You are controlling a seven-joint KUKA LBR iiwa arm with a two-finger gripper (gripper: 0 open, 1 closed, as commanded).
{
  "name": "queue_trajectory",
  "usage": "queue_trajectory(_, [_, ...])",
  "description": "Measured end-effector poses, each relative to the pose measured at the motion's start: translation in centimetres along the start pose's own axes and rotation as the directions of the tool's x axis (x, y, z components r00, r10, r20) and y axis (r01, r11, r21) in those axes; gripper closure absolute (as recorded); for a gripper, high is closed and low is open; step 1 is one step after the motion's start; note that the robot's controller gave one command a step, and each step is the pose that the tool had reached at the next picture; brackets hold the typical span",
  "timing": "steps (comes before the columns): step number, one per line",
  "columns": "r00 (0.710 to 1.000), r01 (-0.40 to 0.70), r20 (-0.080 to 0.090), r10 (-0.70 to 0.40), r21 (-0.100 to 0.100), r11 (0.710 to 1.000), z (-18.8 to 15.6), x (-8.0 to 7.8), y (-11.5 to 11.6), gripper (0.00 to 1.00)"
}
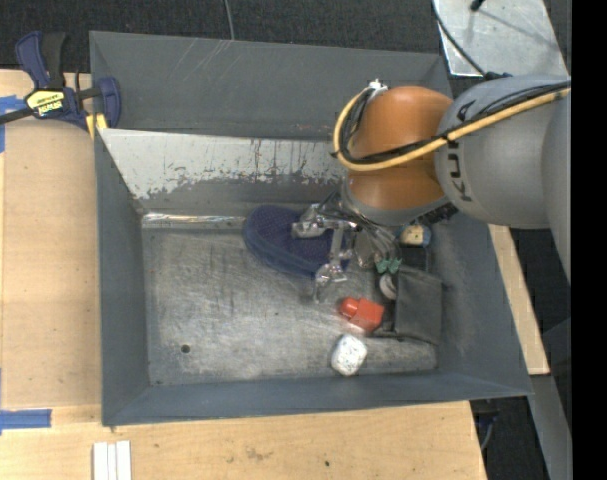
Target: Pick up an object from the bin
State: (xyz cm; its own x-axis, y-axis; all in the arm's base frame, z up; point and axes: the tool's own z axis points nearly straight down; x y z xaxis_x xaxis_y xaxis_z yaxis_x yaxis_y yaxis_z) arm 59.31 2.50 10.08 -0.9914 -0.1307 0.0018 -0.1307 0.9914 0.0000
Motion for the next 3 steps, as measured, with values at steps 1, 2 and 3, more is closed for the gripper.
queue_trajectory(1, [0.976,-0.217,-0.015,0.217,-0.006,0.976,2.2,-2.3,0.3,0.0])
queue_trajectory(2, [0.975,-0.221,0.019,0.221,-0.008,0.975,1.8,-3.0,0.0,1.0])
queue_trajectory(3, [1.0,-0.009,0.014,0.009,0.001,1.0,-13.4,-2.3,1.1,1.0])
